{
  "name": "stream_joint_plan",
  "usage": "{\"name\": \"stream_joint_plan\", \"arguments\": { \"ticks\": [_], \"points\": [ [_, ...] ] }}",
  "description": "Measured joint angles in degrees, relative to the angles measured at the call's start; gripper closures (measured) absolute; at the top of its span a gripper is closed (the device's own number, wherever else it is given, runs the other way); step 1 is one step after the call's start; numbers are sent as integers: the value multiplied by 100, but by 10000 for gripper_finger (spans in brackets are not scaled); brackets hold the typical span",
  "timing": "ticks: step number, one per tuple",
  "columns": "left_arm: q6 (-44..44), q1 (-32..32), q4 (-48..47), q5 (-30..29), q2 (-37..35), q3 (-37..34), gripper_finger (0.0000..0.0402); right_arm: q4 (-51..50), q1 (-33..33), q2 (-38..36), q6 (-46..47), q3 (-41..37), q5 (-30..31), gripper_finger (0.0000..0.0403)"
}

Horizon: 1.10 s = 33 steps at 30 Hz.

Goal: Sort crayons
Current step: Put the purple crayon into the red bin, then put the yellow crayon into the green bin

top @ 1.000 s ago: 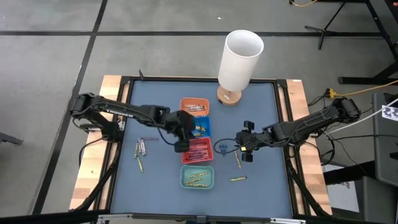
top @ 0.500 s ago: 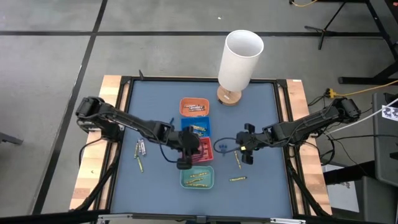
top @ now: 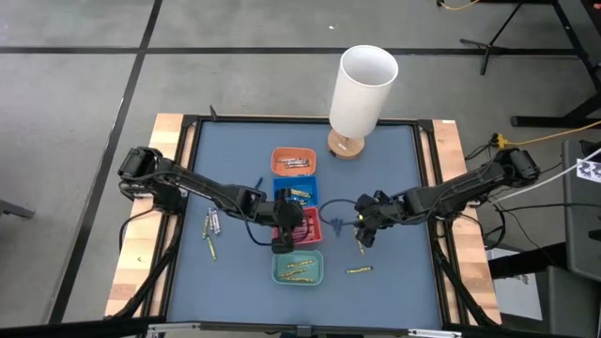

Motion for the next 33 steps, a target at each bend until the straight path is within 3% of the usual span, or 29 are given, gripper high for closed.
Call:
{"name": "stream_joint_plan", "arguments": {
  "ticks": [9, 15, 27, 33],
  "points": [
    [0, 0, -14, -7, 0, 0, 324, 32, 0, 637, 185, 0, -243, 252],
    [0, 0, -12, -9, 0, 0, 309, 34, 75, 829, 626, 0, -228, 252],
    [0, 1, -13, -11, 0, 0, 307, 60, 1238, 934, 2089, -2, 988, 252],
    [0, 2, -14, -11, 0, 0, 307, 160, 1569, 1287, 2596, -2, 1231, 252]
  ]
}}
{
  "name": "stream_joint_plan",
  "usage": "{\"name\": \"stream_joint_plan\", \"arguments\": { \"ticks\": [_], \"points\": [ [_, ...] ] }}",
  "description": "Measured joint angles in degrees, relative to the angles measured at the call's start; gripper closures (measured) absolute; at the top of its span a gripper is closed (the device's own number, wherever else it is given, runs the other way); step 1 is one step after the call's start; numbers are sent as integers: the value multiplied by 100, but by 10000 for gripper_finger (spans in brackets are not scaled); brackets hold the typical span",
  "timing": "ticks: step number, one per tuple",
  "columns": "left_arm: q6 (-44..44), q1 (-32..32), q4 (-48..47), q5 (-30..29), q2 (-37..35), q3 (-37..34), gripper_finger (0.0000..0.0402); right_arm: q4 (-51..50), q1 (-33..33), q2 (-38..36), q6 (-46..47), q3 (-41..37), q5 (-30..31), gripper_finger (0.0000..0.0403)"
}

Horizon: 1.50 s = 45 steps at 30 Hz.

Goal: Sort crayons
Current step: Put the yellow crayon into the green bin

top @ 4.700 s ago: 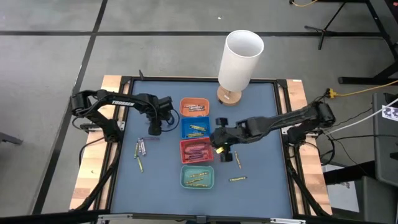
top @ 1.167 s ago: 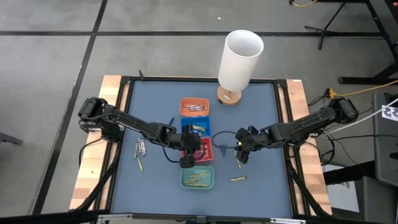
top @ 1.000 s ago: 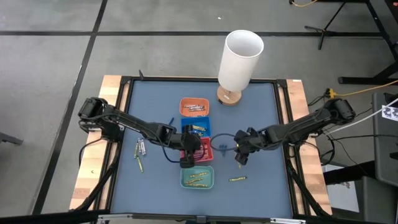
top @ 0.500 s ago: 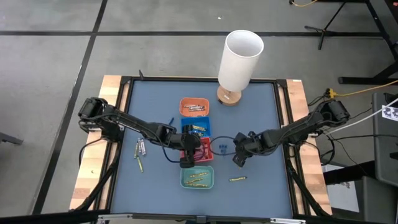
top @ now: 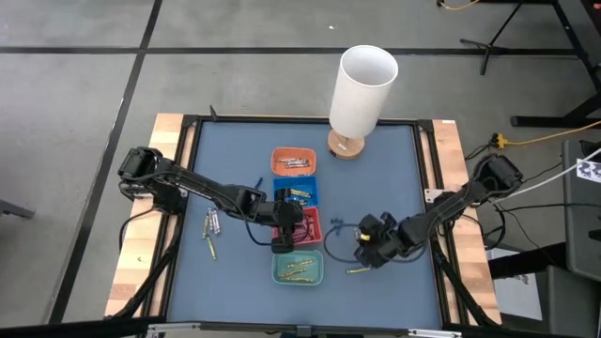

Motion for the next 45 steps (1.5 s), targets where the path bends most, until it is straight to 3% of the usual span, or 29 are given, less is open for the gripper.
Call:
{"name": "stream_joint_plan", "arguments": {
  "ticks": [13, 26, 34, 45],
  "points": [
    [0, -2, -42, 0, 0, 0, 307, 310, 53, 727, 110, 24, 162, 257],
    [0, -2, -42, 1, 0, 0, 308, 345, 42, 736, 77, 12, 201, 391],
    [0, 0, -72, 30, -43, 0, 308, 375, 31, 358, -255, -27, 105, 374],
    [41, -2, -91, 28, -192, 0, 308, 491, -28, -86, -1490, -13, 235, 388]
  ]
}}
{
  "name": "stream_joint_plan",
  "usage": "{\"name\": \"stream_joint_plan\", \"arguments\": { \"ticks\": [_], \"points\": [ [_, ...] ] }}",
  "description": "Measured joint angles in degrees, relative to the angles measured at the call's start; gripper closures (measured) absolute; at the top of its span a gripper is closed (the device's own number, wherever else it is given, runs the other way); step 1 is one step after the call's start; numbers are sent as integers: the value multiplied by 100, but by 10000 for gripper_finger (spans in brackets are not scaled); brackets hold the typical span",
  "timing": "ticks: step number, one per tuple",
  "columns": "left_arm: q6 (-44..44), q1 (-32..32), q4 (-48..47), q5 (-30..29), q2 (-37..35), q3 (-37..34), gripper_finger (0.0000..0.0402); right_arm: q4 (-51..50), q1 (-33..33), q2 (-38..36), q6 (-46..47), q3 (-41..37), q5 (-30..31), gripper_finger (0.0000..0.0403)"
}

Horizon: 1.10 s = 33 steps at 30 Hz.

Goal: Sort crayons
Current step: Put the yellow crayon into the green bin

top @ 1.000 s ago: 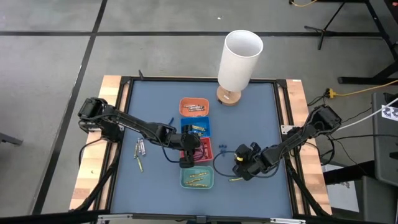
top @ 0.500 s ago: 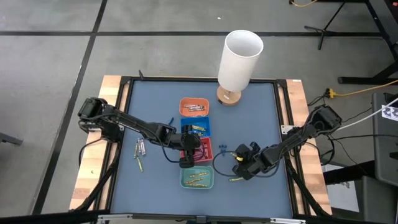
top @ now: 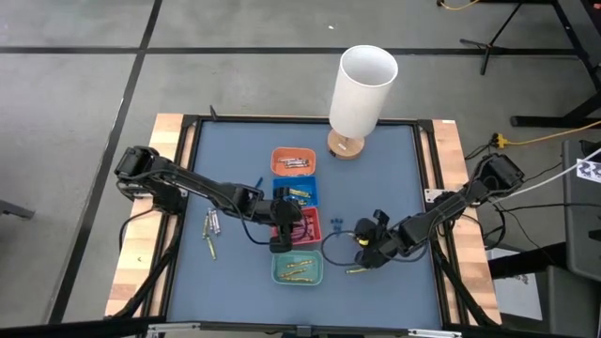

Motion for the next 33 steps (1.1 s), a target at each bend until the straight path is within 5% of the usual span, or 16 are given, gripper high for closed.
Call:
{"name": "stream_joint_plan", "arguments": {
  "ticks": [16, 33],
  "points": [
    [158, 0, -62, -33, -289, 7, 308, 245, -584, -68, -3996, 1036, -199, 383],
    [119, 1, -110, -127, -289, 5, 308, 4482, -574, 878, -4749, 1123, -1560, 382]
  ]
}}
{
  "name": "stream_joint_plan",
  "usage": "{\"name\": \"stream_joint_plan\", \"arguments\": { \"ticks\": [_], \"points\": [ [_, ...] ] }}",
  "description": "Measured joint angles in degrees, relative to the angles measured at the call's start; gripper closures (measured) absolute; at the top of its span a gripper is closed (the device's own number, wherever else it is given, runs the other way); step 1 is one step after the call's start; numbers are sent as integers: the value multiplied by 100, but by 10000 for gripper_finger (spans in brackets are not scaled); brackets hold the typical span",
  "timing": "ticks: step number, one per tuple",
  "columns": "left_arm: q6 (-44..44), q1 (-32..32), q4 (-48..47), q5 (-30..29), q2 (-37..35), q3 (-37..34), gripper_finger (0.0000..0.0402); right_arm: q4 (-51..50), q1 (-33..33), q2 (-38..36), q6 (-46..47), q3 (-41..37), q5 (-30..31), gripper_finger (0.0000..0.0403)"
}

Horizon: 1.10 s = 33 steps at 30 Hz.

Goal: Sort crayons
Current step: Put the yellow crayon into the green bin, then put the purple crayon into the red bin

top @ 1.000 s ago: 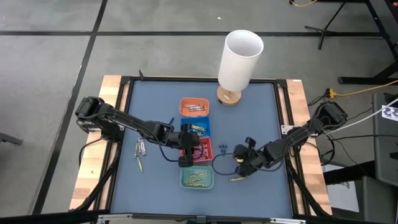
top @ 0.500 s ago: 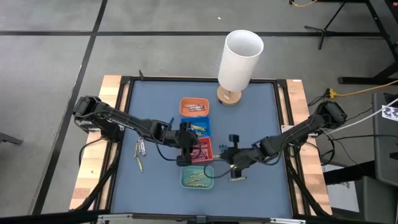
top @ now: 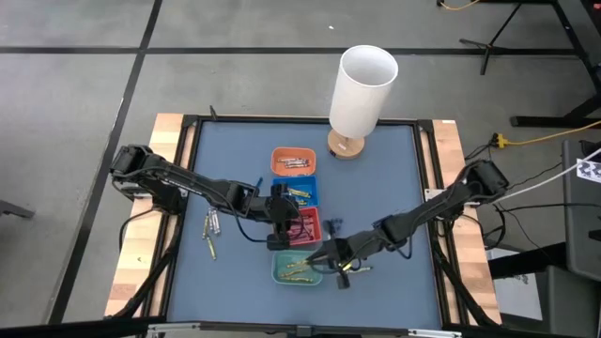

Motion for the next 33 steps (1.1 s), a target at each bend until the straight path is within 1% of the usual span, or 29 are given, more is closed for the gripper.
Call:
{"name": "stream_joint_plan", "arguments": {
  "ticks": [2, 6, 11, 14, 17, 24, 28, 33],
  "points": [
    [-2, -1, -42, -35, -2, 1, 308, 65, 1, 128, 4, -1, -1, 381],
    [-26, 10, -480, -159, -182, 0, 308, 337, 0, 405, 157, -2, -1, 381],
    [-450, 11, -1424, -207, -582, 0, 308, 662, 0, 698, 202, -2, -11, 381],
    [-682, 10, -2013, -170, -829, 0, 308, 765, 0, 751, 303, -2, -20, 379],
    [-918, 10, -2669, -175, -985, 0, 308, 803, 0, 751, 311, -2, -53, 363],
    [-1075, 10, -3983, -178, -1037, 0, 308, 817, 0, 751, 310, -2, -53, 299],
    [-1078, 12, -4336, -175, -1010, -5, 308, 814, 0, 751, 310, -2, -53, 283],
    [-1060, 12, -4375, -166, -1010, -5, 308, 479, 0, 499, 197, -4, -60, 282]
  ]
}}
